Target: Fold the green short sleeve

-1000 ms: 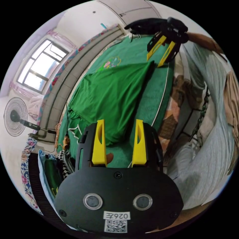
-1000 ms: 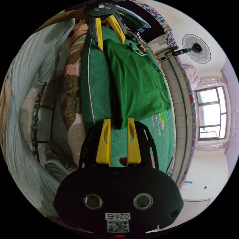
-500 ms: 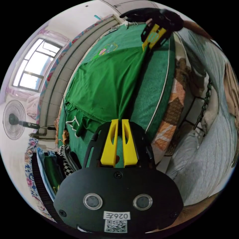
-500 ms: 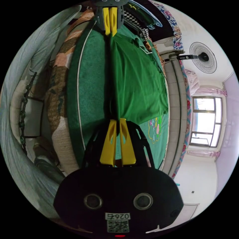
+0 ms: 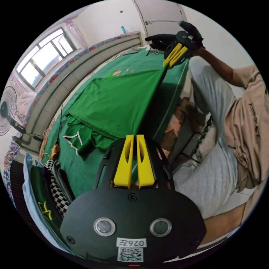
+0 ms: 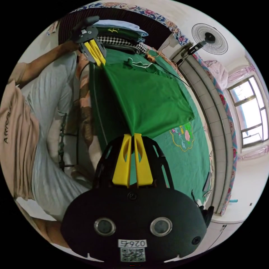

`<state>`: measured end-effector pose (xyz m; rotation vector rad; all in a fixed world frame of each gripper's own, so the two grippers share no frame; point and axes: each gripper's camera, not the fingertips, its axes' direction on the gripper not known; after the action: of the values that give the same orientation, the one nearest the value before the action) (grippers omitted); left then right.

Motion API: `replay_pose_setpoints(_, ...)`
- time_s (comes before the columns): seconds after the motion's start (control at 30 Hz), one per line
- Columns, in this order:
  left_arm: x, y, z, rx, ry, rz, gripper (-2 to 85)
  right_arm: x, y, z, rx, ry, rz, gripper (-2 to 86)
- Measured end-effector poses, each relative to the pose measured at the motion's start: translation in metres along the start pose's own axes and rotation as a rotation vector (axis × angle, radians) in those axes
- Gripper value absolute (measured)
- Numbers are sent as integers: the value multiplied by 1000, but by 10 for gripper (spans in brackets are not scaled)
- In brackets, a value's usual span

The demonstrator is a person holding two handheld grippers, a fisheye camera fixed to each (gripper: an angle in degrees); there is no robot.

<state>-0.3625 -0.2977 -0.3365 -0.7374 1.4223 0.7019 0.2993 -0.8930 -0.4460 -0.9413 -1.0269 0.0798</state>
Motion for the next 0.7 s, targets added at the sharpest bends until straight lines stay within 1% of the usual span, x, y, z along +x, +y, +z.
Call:
replay_pose_setpoints(0.13,28,6,-50,142,-14,44,1,-5,26,-24,-20,-21,-80,-16)
replay_pose_setpoints(0.2,37,5,-72,176,-43,74,1,-3,37,-38,-4,-49,-119,-16)
replay_pose_setpoints(0.3,36,-6,-99,191,-90,128,2,17,48,-59,69,-11,-127,-16)
replay_pose_setpoints(0.37,22,-19,-107,178,-102,162,2,54,51,-63,128,47,-67,-16)
replay_pose_setpoints(0.4,8,-30,-110,166,-113,178,2,66,51,-62,138,50,-43,-16)
replay_pose_setpoints(0.47,-22,-50,-110,143,-123,203,2,126,45,-48,158,9,56,-16)
replay_pose_setpoints(0.5,-46,-66,-107,122,-110,211,2,143,43,-43,158,-4,80,-16)
replay_pose_setpoints(0.53,-74,-83,-102,104,-82,203,2,177,38,-29,147,-25,131,-16)
replay_pose_setpoints(0.67,-163,-133,-77,54,6,162,2,296,14,40,34,-110,253,-16)
replay_pose_setpoints(0.7,-192,-150,-63,20,21,143,2,312,10,52,15,-135,260,-16)
